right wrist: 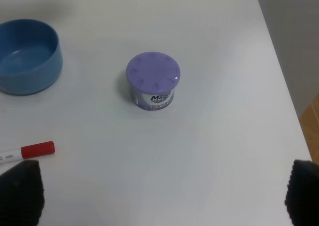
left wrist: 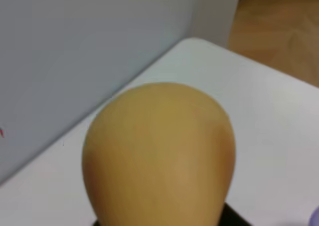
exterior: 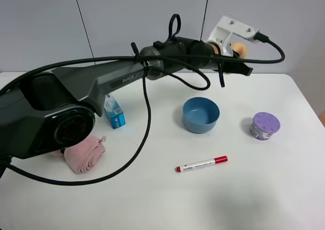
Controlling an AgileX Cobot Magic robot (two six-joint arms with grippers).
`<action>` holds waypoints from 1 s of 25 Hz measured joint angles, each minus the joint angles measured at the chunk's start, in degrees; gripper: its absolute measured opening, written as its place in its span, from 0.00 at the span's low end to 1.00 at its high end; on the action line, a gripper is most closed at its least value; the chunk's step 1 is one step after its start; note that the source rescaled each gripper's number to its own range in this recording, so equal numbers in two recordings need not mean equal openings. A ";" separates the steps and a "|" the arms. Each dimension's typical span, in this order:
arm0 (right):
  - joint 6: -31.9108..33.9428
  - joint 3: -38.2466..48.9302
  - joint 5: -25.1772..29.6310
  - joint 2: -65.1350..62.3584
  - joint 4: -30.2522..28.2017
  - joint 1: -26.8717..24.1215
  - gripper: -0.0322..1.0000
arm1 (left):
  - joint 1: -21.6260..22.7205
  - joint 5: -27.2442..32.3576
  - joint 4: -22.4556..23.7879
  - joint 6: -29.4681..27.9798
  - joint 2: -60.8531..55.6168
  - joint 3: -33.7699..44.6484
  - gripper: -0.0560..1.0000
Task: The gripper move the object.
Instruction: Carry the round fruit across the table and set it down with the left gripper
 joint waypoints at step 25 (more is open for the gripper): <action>0.00 0.00 0.00 0.00 0.00 0.00 1.00 | -0.20 -5.95 0.00 0.00 8.47 0.00 0.08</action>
